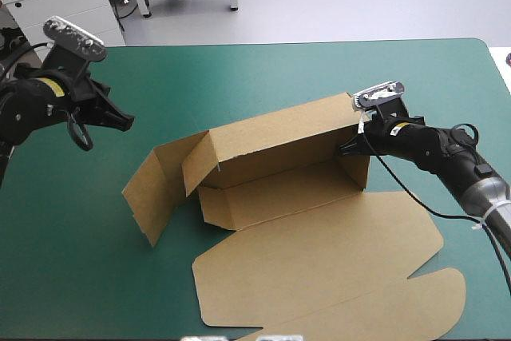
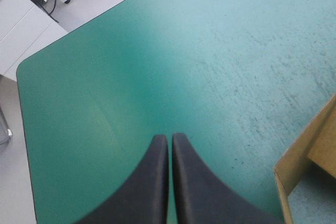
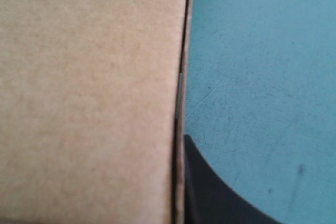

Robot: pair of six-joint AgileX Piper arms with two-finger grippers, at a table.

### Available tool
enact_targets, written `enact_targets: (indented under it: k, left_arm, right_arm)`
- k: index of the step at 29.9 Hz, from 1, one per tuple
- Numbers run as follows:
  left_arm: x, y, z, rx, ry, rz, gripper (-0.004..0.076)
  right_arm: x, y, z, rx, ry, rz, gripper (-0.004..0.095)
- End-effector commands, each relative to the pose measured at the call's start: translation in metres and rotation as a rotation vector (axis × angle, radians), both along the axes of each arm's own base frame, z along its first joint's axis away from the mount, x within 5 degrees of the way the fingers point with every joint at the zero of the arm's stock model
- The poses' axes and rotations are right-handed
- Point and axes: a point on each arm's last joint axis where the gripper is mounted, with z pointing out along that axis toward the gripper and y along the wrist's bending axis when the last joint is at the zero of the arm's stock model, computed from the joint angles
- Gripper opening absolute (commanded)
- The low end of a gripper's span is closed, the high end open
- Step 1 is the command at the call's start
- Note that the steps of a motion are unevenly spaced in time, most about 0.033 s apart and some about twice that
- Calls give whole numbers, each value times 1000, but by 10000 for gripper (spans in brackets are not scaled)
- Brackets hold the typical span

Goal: Fold the box

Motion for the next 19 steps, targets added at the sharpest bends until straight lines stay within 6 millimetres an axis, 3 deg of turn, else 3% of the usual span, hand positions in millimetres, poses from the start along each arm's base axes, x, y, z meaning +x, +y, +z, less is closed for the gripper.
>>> enact_targets:
  k: [1, 8, 19]
  left_arm:
    - [-20, 9, 1, -46, -107, 27, 7]
    - [-41, 13, -37, -62, -107, 43, 7]
    - [-61, 19, -53, -42, -136, 54, 7]
  right_arm:
    - [-4, -2, 25, 42, -99, -20, -1]
    - [-10, -3, 32, 50, -106, -14, -1]
    - [-30, -3, 41, 53, -2, 25, -1]
